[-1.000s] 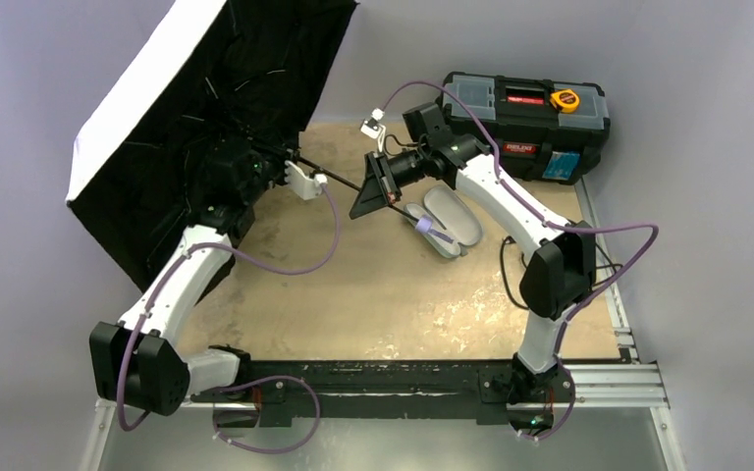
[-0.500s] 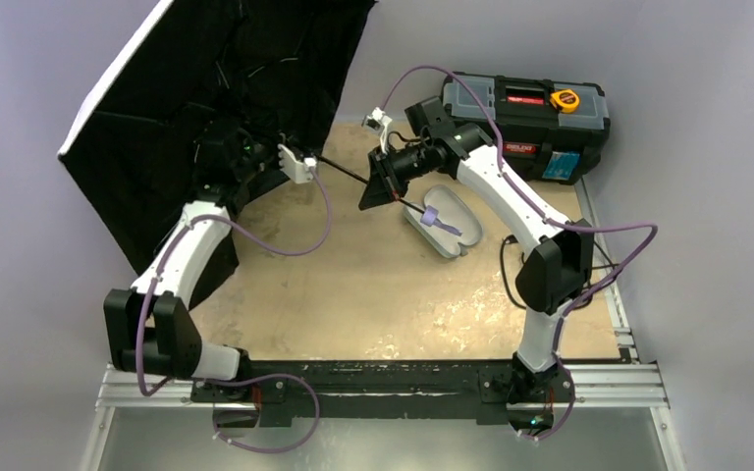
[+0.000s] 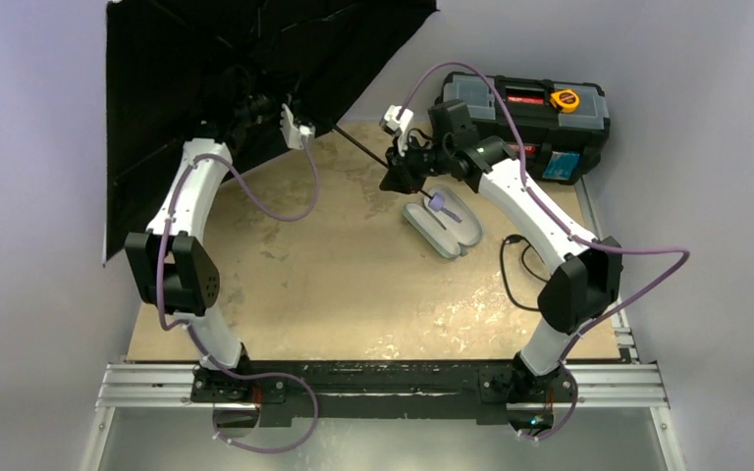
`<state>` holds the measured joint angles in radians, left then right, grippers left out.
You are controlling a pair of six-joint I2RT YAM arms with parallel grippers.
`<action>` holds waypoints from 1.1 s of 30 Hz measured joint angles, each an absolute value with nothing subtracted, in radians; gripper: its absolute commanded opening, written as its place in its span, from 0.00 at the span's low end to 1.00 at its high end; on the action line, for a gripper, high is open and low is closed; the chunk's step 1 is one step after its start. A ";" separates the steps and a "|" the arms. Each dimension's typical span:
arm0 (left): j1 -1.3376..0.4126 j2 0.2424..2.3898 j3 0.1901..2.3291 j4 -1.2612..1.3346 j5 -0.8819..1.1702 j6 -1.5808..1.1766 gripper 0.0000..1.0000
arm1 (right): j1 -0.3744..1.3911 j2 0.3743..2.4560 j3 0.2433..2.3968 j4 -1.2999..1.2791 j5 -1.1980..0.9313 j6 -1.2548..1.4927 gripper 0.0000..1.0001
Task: Open the umbrella
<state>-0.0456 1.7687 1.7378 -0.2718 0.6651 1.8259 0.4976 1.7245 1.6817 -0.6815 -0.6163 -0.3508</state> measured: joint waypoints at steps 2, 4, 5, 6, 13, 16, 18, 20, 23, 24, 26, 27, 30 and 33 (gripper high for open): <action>-0.032 1.791 1.785 -0.281 0.681 1.834 0.00 | 0.492 1.700 1.670 -0.672 -0.612 -0.365 0.00; -0.004 1.831 1.869 -0.297 0.690 1.852 0.00 | 0.487 1.686 1.666 -0.672 -0.611 -0.379 0.00; 0.009 1.850 1.905 -0.309 0.704 1.858 0.00 | 0.484 1.681 1.662 -0.664 -0.612 -0.388 0.00; 0.018 1.871 1.949 -0.331 0.723 1.865 0.00 | 0.485 1.682 1.665 -0.652 -0.610 -0.392 0.00; 0.028 1.978 2.217 -0.478 0.780 1.899 0.00 | 0.486 1.682 1.685 -0.623 -0.601 -0.437 0.00; 0.039 2.005 2.309 -0.533 0.812 1.917 0.00 | 0.487 1.682 1.692 -0.609 -0.602 -0.455 0.00; 0.049 2.037 2.401 -0.574 0.840 1.932 0.00 | 0.487 1.682 1.693 -0.585 -0.602 -0.469 0.00; 0.055 2.059 2.458 -0.590 0.865 1.943 0.00 | 0.488 1.682 1.693 -0.573 -0.601 -0.476 0.00; 0.061 2.062 2.466 -0.605 0.877 1.953 0.00 | 0.488 1.682 1.688 -0.567 -0.601 -0.491 0.00; 0.063 2.060 2.457 -0.608 0.878 1.954 0.00 | 0.488 1.682 1.682 -0.564 -0.600 -0.495 0.00; 0.066 2.049 2.420 -0.614 0.878 1.958 0.00 | 0.488 1.682 1.669 -0.562 -0.596 -0.506 0.00; 0.068 2.048 2.409 -0.619 0.877 1.958 0.00 | 0.488 1.682 1.665 -0.562 -0.594 -0.511 0.00; 0.068 2.027 2.336 -0.587 0.873 1.952 0.00 | 0.488 1.682 1.668 -0.575 -0.589 -0.521 0.00; 0.086 1.915 2.112 -0.485 0.868 1.921 0.02 | 0.495 1.702 1.726 -0.671 -0.612 -0.530 0.00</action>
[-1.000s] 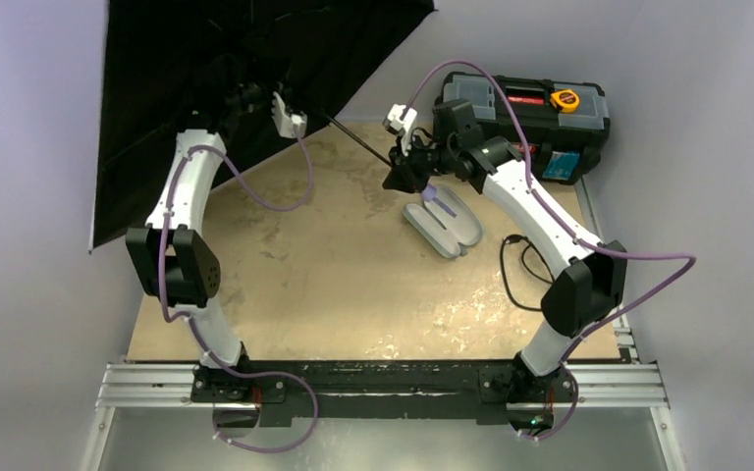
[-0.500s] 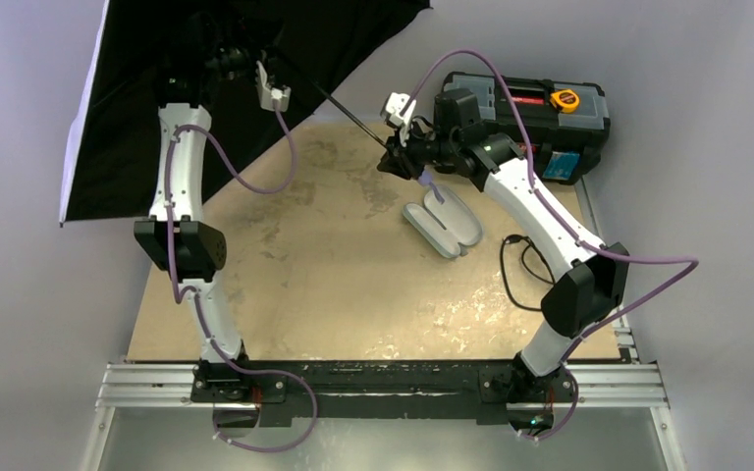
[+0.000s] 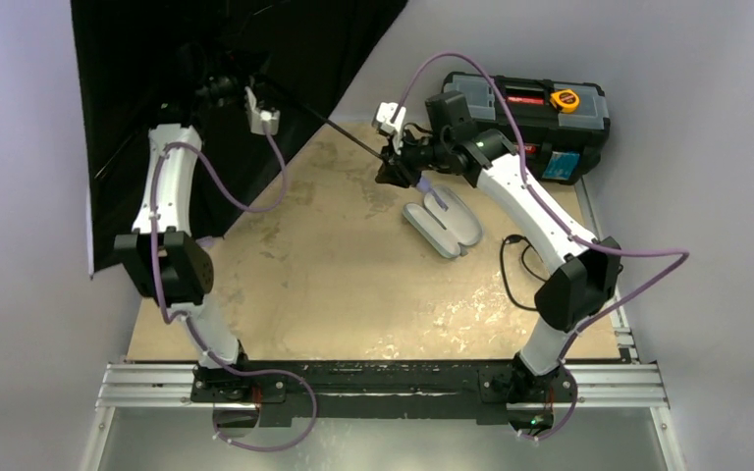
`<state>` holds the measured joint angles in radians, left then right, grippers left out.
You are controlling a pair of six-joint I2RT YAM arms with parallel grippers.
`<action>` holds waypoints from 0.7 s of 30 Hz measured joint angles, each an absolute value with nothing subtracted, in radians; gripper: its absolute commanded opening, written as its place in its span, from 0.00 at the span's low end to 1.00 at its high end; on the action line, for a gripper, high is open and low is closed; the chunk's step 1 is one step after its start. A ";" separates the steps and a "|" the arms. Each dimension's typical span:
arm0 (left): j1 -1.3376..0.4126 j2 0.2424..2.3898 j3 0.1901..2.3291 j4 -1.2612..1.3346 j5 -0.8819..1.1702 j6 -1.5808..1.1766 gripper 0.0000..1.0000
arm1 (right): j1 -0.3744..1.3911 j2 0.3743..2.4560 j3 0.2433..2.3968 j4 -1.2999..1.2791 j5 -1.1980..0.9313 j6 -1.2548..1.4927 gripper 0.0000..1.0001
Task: Open the umbrella
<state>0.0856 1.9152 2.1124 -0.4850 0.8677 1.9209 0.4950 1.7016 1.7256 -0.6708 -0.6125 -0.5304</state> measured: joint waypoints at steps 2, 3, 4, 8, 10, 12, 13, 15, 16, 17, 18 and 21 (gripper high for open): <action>0.119 1.817 1.950 -0.411 0.867 1.896 0.05 | 0.514 1.739 1.780 -0.722 -0.646 -0.535 0.00; 0.142 1.753 1.851 -0.362 0.861 1.887 0.06 | 0.525 1.759 1.802 -0.738 -0.668 -0.535 0.00; 0.165 1.684 1.750 -0.319 0.855 1.878 0.09 | 0.535 1.771 1.815 -0.753 -0.690 -0.535 0.00; 0.185 1.458 1.437 -0.159 0.789 1.860 0.15 | 0.551 1.784 1.824 -0.834 -0.799 -0.514 0.00; 0.155 1.390 1.334 -0.087 0.727 1.847 0.18 | 0.545 1.782 1.819 -0.874 -0.842 -0.498 0.00; 0.117 1.354 1.266 -0.029 0.666 1.839 0.24 | 0.537 1.773 1.794 -0.903 -0.880 -0.477 0.00; 0.099 1.346 1.240 -0.004 0.638 1.834 0.27 | 0.531 1.766 1.779 -0.915 -0.893 -0.466 0.00; 0.071 1.342 1.208 0.035 0.596 1.825 0.33 | 0.523 1.759 1.759 -0.928 -0.913 -0.451 0.00; 0.060 1.341 1.192 0.049 0.578 1.820 0.37 | 0.520 1.753 1.748 -0.930 -0.918 -0.444 0.00; 0.052 1.338 1.179 0.057 0.564 1.818 0.40 | 0.517 1.746 1.737 -0.931 -0.924 -0.435 0.00; 0.047 1.333 1.168 0.061 0.557 1.817 0.43 | 0.516 1.739 1.729 -0.930 -0.929 -0.425 0.00; 0.036 1.300 1.134 0.059 0.540 1.816 0.44 | 0.515 1.710 1.697 -0.912 -0.947 -0.384 0.00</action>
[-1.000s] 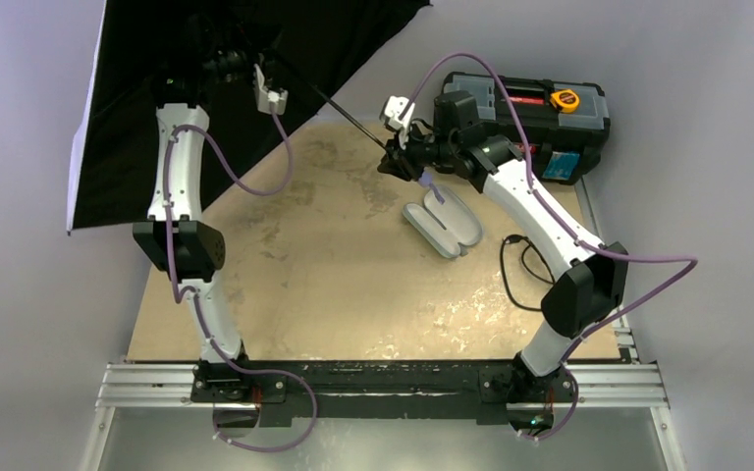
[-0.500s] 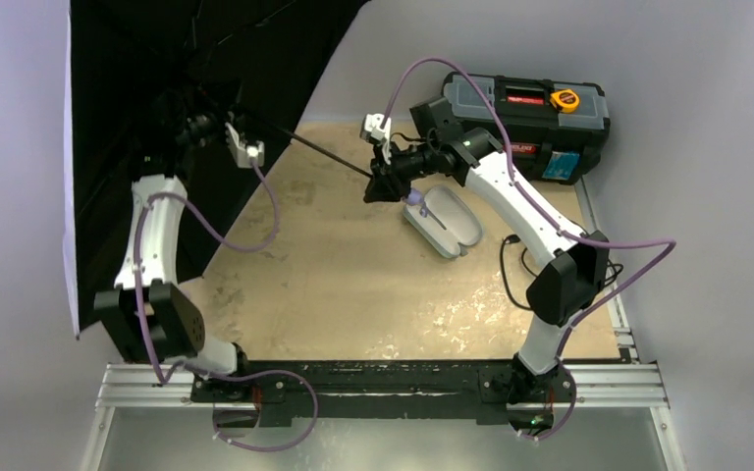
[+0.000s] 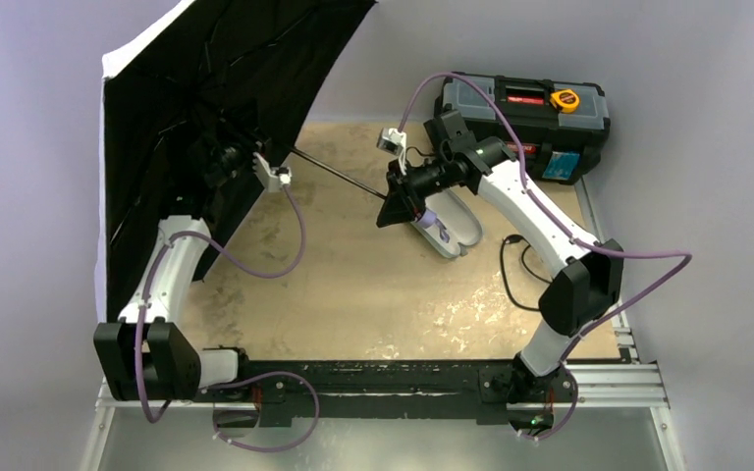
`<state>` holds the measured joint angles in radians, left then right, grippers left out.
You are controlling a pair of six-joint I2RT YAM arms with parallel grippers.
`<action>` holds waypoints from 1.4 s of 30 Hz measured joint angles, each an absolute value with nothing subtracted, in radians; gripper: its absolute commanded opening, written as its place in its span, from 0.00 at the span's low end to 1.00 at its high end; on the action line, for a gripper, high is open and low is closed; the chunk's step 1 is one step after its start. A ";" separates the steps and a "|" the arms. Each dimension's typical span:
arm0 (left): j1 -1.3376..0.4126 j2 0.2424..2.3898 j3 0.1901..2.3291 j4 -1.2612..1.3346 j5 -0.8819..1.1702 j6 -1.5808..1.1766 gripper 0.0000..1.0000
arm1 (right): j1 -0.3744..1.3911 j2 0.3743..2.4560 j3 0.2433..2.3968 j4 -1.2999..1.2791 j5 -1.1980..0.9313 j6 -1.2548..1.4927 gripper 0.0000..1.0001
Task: Open the umbrella
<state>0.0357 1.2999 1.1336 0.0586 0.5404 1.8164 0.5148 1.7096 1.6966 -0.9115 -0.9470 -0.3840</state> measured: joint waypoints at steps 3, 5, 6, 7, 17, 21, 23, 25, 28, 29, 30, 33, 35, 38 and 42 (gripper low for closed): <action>0.021 1.258 1.110 0.043 0.515 1.816 0.36 | 0.514 1.686 1.682 -0.897 -0.968 -0.339 0.00; 0.010 1.234 1.100 0.033 0.494 1.817 0.33 | 0.513 1.676 1.679 -0.896 -0.980 -0.315 0.00; 0.005 1.224 1.098 0.031 0.483 1.817 0.36 | 0.511 1.672 1.679 -0.896 -0.984 -0.304 0.00; 0.001 1.217 1.098 0.027 0.472 1.817 0.42 | 0.509 1.668 1.679 -0.897 -0.987 -0.296 0.00; -0.103 1.145 1.029 -0.031 0.286 1.759 0.37 | 0.501 1.658 1.639 -0.862 -1.015 -0.204 0.00; -0.148 1.136 1.021 -0.039 0.207 1.722 0.46 | 0.496 1.658 1.629 -0.860 -1.015 -0.191 0.00; -0.158 1.133 1.016 -0.041 0.174 1.699 0.51 | 0.496 1.658 1.628 -0.859 -1.015 -0.186 0.00; -0.161 1.120 1.002 -0.040 0.158 1.677 0.50 | 0.496 1.658 1.628 -0.852 -1.016 -0.181 0.00; -0.173 1.068 0.955 -0.041 0.143 1.658 0.48 | 0.497 1.658 1.628 -0.854 -1.017 -0.176 0.00; -0.185 1.055 0.948 -0.044 0.139 1.653 0.46 | 0.497 1.658 1.628 -0.854 -1.017 -0.175 0.00; -0.195 1.045 0.944 -0.046 0.131 1.644 0.45 | 0.497 1.658 1.628 -0.854 -1.018 -0.174 0.00; -0.232 1.016 0.942 -0.060 0.109 1.612 0.45 | 0.496 1.658 1.628 -0.850 -1.023 -0.167 0.00; -0.252 1.004 0.936 -0.062 0.091 1.597 0.42 | 0.495 1.658 1.628 -0.849 -1.026 -0.160 0.00; -0.288 0.998 0.929 -0.065 0.048 1.573 0.31 | 0.493 1.658 1.628 -0.854 -1.031 -0.157 0.00; -0.342 1.000 0.929 -0.065 -0.022 1.534 0.28 | 0.491 1.658 1.628 -0.871 -1.032 -0.158 0.00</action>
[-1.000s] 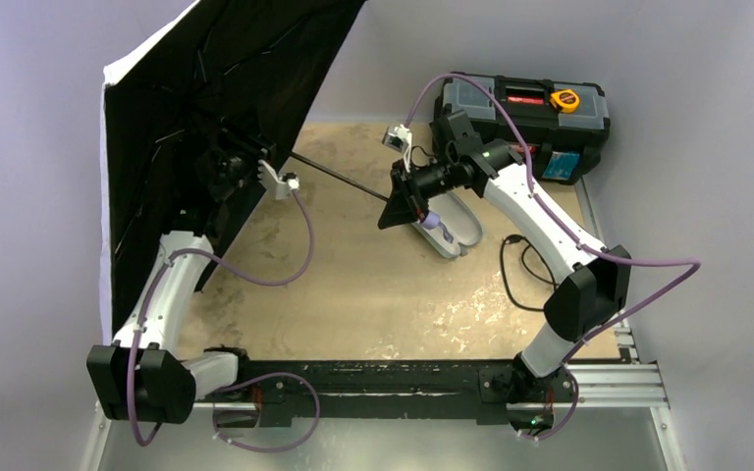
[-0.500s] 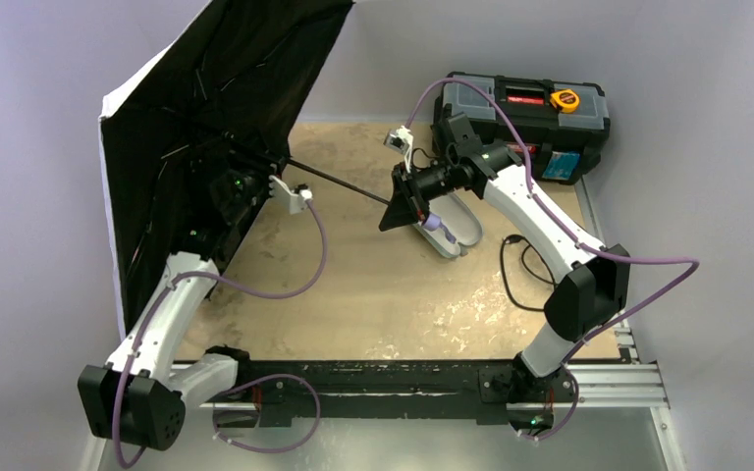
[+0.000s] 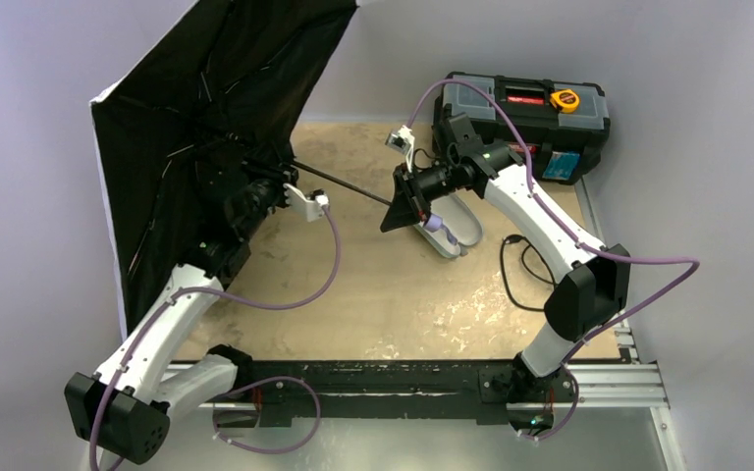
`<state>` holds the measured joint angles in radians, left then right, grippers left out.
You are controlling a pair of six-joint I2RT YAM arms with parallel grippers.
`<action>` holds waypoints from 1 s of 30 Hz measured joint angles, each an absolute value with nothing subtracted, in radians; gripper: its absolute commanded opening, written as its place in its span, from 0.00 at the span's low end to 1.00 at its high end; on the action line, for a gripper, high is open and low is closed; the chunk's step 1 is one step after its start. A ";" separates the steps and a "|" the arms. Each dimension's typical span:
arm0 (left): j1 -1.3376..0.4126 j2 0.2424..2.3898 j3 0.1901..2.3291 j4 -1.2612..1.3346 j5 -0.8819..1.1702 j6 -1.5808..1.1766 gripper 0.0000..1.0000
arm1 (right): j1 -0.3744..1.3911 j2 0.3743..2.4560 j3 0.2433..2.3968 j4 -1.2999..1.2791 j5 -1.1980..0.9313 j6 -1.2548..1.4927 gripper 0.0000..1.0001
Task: Open the umbrella
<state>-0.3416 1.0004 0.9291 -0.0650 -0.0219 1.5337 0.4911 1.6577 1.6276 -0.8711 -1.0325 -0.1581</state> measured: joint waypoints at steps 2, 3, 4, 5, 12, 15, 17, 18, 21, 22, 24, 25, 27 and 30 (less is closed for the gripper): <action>-0.348 1.008 0.929 -0.061 -0.053 1.510 0.26 | 0.489 1.658 1.624 -0.873 -1.032 -0.159 0.00; -0.347 1.013 0.929 -0.062 -0.059 1.497 0.26 | 0.487 1.657 1.619 -0.872 -1.032 -0.159 0.00; -0.344 1.018 0.929 -0.064 -0.060 1.483 0.26 | 0.485 1.657 1.613 -0.871 -1.032 -0.159 0.00; -0.339 1.023 0.929 -0.067 -0.057 1.475 0.26 | 0.482 1.657 1.609 -0.871 -1.032 -0.159 0.00; -0.114 1.082 0.929 -0.007 0.122 1.488 0.27 | 0.430 1.654 1.611 -0.897 -1.031 -0.241 0.00; -0.023 1.185 1.022 -0.003 0.300 1.525 0.24 | 0.429 1.663 1.644 -0.912 -0.984 -0.327 0.00; 0.031 1.289 1.160 -0.013 0.373 1.541 0.19 | 0.417 1.663 1.654 -0.925 -0.955 -0.386 0.00; 0.055 1.341 1.230 -0.025 0.439 1.553 0.18 | 0.409 1.662 1.657 -0.904 -0.951 -0.407 0.00; 0.064 1.479 1.441 -0.094 0.549 1.589 0.16 | 0.396 1.660 1.659 -0.844 -0.913 -0.444 0.00; 0.065 1.527 1.522 -0.134 0.581 1.601 0.15 | 0.390 1.659 1.659 -0.822 -0.899 -0.460 0.00; 0.065 1.619 1.670 -0.209 0.632 1.626 0.14 | 0.382 1.658 1.660 -0.788 -0.876 -0.479 0.00; 0.065 1.662 1.736 -0.246 0.652 1.640 0.13 | 0.380 1.656 1.658 -0.770 -0.861 -0.488 0.00; 0.065 1.741 1.864 -0.324 0.686 1.661 0.12 | 0.379 1.651 1.655 -0.746 -0.833 -0.499 0.00; 0.065 1.838 2.029 -0.434 0.715 1.684 0.11 | 0.377 1.646 1.653 -0.708 -0.796 -0.507 0.00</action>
